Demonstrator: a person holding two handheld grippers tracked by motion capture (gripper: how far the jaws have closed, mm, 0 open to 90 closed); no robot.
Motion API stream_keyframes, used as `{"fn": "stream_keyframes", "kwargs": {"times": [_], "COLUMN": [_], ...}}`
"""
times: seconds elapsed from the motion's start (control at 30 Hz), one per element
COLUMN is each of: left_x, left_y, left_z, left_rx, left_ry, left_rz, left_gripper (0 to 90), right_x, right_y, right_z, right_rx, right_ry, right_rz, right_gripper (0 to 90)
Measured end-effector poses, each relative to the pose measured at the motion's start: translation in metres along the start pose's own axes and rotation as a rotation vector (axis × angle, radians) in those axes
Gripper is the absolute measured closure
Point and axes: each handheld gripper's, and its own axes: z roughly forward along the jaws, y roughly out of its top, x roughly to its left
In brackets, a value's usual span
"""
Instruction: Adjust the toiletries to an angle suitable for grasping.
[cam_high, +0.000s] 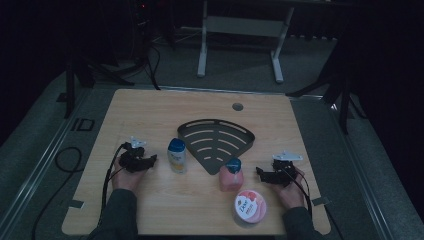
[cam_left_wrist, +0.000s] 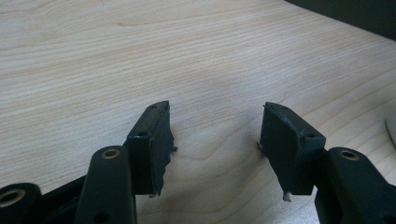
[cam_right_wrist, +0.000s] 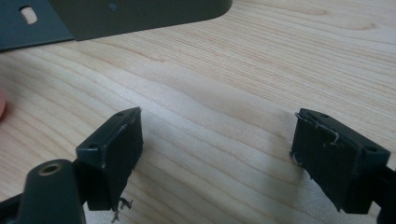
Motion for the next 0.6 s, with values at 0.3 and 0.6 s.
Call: {"fn": "stream_keyframes", "kwargs": {"times": [0.3, 0.6], "left_x": [0.003, 0.001], "left_y": [-0.004, -0.002], "left_z": [0.001, -0.002], "left_rx": [-0.038, -0.022], "left_ry": [-0.021, -0.032], "left_rz": [0.026, 0.034], "left_gripper": [43.3, 58.3], "right_x": [0.001, 0.005], "right_y": [-0.001, 0.000], "right_z": [-0.001, -0.018], "right_rx": [0.005, -0.017], "right_ry": [0.013, -0.014], "right_rz": [-0.014, -0.048], "right_gripper": [13.4, 56.3]}}
